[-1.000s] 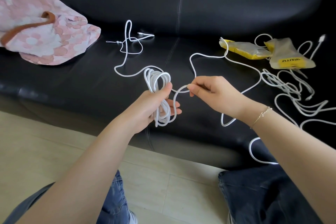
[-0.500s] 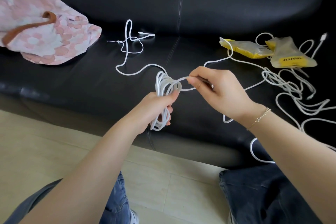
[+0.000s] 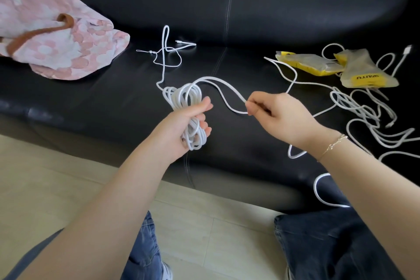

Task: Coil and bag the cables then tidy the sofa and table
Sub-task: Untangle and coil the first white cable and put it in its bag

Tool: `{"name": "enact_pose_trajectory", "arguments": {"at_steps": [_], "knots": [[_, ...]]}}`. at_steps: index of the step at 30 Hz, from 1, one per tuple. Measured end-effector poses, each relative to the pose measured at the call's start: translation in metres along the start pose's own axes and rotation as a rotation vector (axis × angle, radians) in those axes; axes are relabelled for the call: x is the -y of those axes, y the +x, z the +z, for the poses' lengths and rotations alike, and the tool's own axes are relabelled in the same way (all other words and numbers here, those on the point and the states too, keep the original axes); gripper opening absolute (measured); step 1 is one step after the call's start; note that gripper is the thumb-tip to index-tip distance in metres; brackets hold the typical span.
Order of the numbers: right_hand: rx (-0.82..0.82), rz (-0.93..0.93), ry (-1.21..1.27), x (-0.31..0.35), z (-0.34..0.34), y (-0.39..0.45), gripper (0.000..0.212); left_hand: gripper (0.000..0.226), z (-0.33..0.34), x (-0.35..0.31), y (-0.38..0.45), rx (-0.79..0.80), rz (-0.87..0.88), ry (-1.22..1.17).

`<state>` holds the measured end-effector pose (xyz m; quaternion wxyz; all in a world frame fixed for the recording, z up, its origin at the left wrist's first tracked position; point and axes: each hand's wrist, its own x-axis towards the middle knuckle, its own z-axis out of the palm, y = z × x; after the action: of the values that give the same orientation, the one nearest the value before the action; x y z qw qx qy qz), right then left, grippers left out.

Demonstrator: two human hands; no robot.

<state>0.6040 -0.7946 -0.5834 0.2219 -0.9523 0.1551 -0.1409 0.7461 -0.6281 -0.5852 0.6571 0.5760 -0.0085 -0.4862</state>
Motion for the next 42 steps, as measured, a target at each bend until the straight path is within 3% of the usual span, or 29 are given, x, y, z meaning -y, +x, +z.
{"name": "enact_pose_trajectory", "arguments": {"at_steps": [5,10,14,22,29,31,33,35,39,42], "knots": [[0.163,-0.086,-0.096,0.013,0.010,-0.002,0.026,0.048,0.010,0.007,-0.001,0.021,0.002,-0.022],[0.244,-0.118,-0.171,0.020,0.014,-0.002,0.026,0.035,0.011,0.007,-0.002,0.072,-0.026,-0.030],[0.235,-0.152,-0.087,0.021,0.016,-0.003,0.025,0.016,0.012,0.006,-0.003,0.038,-0.035,-0.029],[0.287,-0.073,-0.063,0.018,0.008,-0.004,0.048,0.016,0.005,-0.001,-0.001,-0.014,-0.037,-0.162],[0.386,0.013,-0.024,0.016,0.006,-0.004,0.046,0.020,0.002,-0.002,0.003,0.045,-0.060,-0.277],[0.375,0.026,-0.024,0.015,0.006,-0.003,0.052,0.011,0.002,-0.003,0.003,-0.036,-0.014,-0.164],[0.374,0.044,-0.043,0.012,0.006,-0.001,0.060,0.025,0.002,-0.004,0.003,-0.168,0.054,-0.009],[0.385,0.079,-0.081,0.010,0.004,0.000,0.062,0.024,-0.001,-0.007,0.004,-0.264,0.118,0.105],[0.384,0.130,-0.065,0.003,-0.006,0.002,0.049,0.026,-0.010,-0.009,0.009,-0.381,0.226,0.371],[0.380,0.129,-0.023,0.000,-0.010,0.002,0.031,0.026,-0.013,-0.006,0.009,-0.316,0.284,0.479]]}}
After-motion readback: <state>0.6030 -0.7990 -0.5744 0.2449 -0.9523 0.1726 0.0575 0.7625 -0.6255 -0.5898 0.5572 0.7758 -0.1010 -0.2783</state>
